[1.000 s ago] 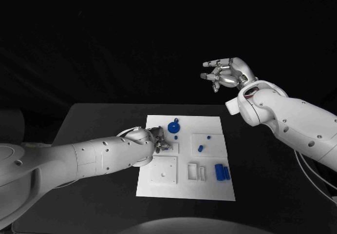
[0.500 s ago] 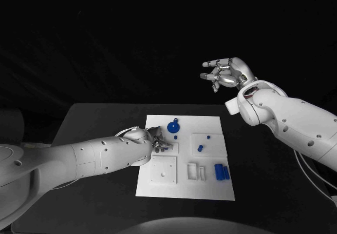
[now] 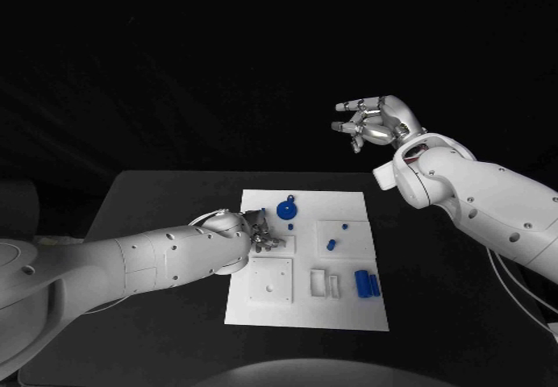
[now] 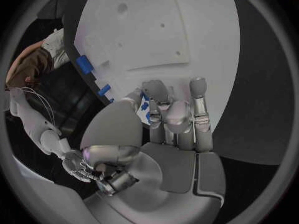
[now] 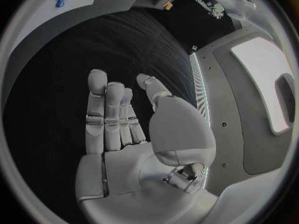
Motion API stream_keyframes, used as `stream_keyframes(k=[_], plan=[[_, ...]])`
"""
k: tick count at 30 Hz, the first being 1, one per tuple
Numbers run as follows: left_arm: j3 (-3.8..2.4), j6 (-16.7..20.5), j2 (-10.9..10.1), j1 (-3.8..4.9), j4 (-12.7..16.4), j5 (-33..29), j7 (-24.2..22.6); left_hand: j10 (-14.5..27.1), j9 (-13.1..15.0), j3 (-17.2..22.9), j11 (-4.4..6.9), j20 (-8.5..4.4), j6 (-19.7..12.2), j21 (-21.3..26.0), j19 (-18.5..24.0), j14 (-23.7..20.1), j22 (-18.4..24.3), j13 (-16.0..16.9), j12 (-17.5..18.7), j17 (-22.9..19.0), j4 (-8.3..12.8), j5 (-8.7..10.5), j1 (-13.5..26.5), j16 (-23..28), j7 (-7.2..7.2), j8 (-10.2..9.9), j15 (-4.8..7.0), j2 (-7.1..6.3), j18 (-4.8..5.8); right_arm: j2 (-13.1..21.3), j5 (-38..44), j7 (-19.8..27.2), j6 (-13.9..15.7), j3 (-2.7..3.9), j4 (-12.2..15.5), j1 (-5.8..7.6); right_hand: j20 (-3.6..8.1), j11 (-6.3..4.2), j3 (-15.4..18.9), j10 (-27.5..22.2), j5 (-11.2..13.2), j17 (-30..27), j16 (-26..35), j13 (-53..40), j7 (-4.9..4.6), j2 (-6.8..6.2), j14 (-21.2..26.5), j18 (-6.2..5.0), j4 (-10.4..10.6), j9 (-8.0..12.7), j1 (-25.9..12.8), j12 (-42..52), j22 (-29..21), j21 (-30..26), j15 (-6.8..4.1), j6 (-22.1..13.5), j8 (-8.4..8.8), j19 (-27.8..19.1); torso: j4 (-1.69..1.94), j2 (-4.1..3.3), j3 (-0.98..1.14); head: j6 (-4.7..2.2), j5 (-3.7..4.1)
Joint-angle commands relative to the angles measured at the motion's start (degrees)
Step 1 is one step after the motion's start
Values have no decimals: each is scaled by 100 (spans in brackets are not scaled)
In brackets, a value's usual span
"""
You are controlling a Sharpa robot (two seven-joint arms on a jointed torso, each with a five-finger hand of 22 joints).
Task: Assemble the parts on the task board
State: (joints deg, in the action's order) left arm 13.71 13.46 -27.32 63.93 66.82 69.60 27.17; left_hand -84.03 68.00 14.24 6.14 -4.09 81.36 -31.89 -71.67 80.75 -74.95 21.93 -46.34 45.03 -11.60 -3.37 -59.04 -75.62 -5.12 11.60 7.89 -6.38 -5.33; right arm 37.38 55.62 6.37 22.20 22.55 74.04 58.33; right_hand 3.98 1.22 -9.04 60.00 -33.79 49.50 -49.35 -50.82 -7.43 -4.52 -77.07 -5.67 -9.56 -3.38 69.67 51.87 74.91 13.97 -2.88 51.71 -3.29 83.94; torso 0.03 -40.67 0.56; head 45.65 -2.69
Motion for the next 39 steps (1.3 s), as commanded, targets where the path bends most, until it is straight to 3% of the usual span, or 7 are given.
stream_keyframes(k=[1,4,10,15,28,35,39], plan=[[3,49,-9,-6,-4,-30,-17,-262,-8,-3,28,13,51,26,-9,22,-100,-14,18,7,-170,44,7,12,0,-26,8,-143,-34,1,1,41,-63,3,2,-14,-1,-1,9,-27,-18,-5,0,3,-11,11,29,-91,36,-6,-63,13,166,-12,-2,15,-10,144,2,-1,-1,-6,2],[2,84,-13,-6,1,-47,-42,-263,-12,-36,35,-25,71,26,-11,19,-99,-25,20,16,-468,57,-51,11,-3,-44,21,-344,-3,1,0,41,-63,3,1,-23,-2,-1,29,-25,-21,-7,2,5,-10,17,28,-91,47,-6,-63,13,163,-23,-2,0,-9,144,2,-1,-2,-4,2],[1,159,-26,-6,15,-101,-111,-262,-35,-243,39,-67,92,29,-9,12,-98,-41,26,13,-532,56,192,19,-6,-79,30,-633,36,3,-1,39,-64,3,-1,-36,-2,-1,33,-25,-22,-8,2,5,-10,17,28,-92,49,-5,-63,13,163,-24,-2,-2,-9,144,0,1,2,-5,1],[-1,206,-57,-6,35,-153,-168,-263,-44,-1165,37,-106,91,37,-7,6,-96,-57,33,7,-541,51,303,32,1,-113,32,-605,79,7,-2,38,-67,3,-5,-41,-2,-1,33,-25,-22,-8,2,5,-10,17,28,-92,49,-5,-63,13,163,-24,-2,-2,-9,144,1,1,3,-2,5],[-71,217,-259,-2,175,-201,-226,-263,-46,-1313,35,-169,106,64,-8,-3,-95,-91,47,-8,-543,50,315,64,6,-175,37,-621,150,29,-3,37,-70,3,-11,-58,-2,-1,33,-25,-22,-8,2,5,-10,17,28,-92,49,-5,-63,13,163,-24,-2,-2,-9,144,2,3,4,-13,26],[-493,18,-503,32,436,-509,-268,-267,-257,-1185,-14,-227,29,195,42,-117,-47,-195,271,-350,-529,48,61,316,70,-430,8,-453,228,61,-4,38,-66,3,-26,-74,-2,-2,34,-24,-23,-8,2,6,-10,19,27,-92,49,-6,-63,13,163,-24,-2,-3,-9,145,6,6,-5,-44,55],[-701,-177,-638,229,552,-650,-212,-262,-839,-1046,-117,-288,-352,336,40,-195,-13,-207,390,-558,-503,8,-240,474,241,-762,-48,-150,303,73,-4,38,-68,3,-45,-77,-1,-2,40,-20,-28,-11,3,9,-11,25,25,-91,51,-6,-60,14,164,-25,-3,-6,-9,149,4,0,-3,-76,50]])
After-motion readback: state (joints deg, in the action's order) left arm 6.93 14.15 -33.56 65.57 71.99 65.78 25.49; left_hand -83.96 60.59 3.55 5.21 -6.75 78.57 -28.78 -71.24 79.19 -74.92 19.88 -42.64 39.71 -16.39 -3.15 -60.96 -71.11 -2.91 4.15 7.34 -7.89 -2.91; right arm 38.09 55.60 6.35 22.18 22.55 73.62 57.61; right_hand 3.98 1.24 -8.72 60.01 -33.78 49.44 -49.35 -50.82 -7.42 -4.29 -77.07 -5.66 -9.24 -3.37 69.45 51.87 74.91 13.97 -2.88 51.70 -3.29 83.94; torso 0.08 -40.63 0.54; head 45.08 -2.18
